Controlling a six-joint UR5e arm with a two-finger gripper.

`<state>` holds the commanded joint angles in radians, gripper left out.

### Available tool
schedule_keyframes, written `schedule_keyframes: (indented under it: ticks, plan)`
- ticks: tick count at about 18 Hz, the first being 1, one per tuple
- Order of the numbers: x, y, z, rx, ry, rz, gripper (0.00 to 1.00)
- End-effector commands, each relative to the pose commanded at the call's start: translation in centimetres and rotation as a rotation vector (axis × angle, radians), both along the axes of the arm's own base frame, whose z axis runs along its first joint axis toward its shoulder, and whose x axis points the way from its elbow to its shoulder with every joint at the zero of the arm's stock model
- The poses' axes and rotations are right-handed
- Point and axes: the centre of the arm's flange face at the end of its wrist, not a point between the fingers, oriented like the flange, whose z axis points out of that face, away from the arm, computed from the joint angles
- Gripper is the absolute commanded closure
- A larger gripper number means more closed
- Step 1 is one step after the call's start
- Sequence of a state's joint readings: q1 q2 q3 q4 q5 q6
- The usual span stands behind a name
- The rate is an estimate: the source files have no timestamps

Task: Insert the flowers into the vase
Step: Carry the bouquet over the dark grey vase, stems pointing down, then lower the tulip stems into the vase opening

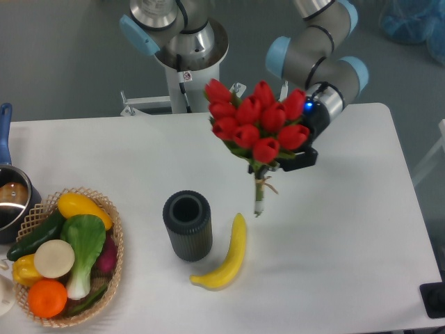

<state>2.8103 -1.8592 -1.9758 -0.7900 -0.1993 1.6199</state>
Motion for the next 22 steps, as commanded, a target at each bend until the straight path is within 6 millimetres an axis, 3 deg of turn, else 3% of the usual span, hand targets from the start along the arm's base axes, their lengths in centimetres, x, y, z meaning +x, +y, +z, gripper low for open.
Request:
schedule_keyframes:
  ticks: [3, 7, 12, 18, 22]
  plan:
    - [1.9, 1.5, 0.0, 0.005, -0.005, -0.04, 0.81]
    - [3.8, 1.6, 1.6, 0.01, -0.003, -0.062, 0.81]
    - [6.3, 1.9, 0.0, -0.006, -0.035, -0.084, 0.81]
    - [7.0, 2.6, -0.6, -0.013, -0.048, -0.102, 0.81]
    - [6.2, 3.0, -1.2, -0.018, -0.054, -0.102, 0.81]
